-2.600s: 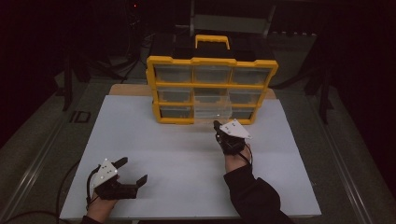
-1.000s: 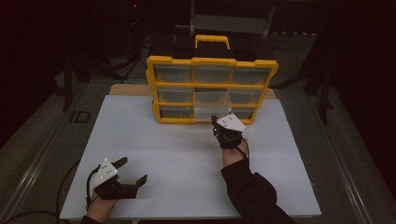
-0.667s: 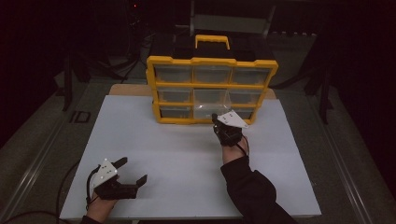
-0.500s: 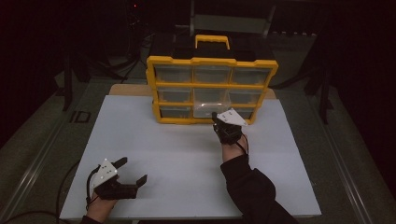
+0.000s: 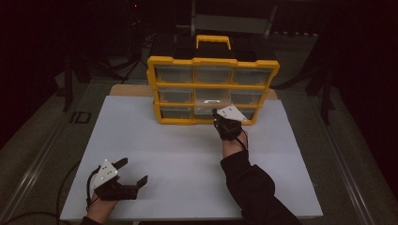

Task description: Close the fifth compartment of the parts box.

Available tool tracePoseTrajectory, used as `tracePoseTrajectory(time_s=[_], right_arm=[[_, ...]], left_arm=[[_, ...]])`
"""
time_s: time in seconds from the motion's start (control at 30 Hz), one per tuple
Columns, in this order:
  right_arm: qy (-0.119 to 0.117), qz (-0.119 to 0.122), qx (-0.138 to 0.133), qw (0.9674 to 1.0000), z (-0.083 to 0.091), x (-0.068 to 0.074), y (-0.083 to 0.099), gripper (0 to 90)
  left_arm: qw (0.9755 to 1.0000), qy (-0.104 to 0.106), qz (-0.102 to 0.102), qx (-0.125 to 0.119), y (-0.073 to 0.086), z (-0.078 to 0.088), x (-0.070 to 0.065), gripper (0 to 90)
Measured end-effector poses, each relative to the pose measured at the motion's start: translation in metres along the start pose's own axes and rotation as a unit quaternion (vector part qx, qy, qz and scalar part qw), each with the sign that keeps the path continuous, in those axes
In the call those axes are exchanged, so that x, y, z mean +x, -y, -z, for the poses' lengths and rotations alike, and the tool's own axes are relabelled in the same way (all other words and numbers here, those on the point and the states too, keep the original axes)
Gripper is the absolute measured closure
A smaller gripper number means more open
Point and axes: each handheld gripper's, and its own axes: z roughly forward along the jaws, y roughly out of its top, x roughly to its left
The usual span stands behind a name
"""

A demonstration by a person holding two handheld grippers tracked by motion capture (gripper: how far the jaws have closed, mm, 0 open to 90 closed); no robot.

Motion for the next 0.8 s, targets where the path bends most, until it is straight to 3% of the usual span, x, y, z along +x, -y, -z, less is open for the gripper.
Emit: tracePoseTrajectory(time_s=[0.8], right_arm=[[0.008, -0.003, 0.005, 1.0000, -0.024, -0.002, -0.006, 89.6]], left_arm=[[1.0000, -0.001, -0.002, 0.001, 0.000, 0.000, 0.000, 0.0]])
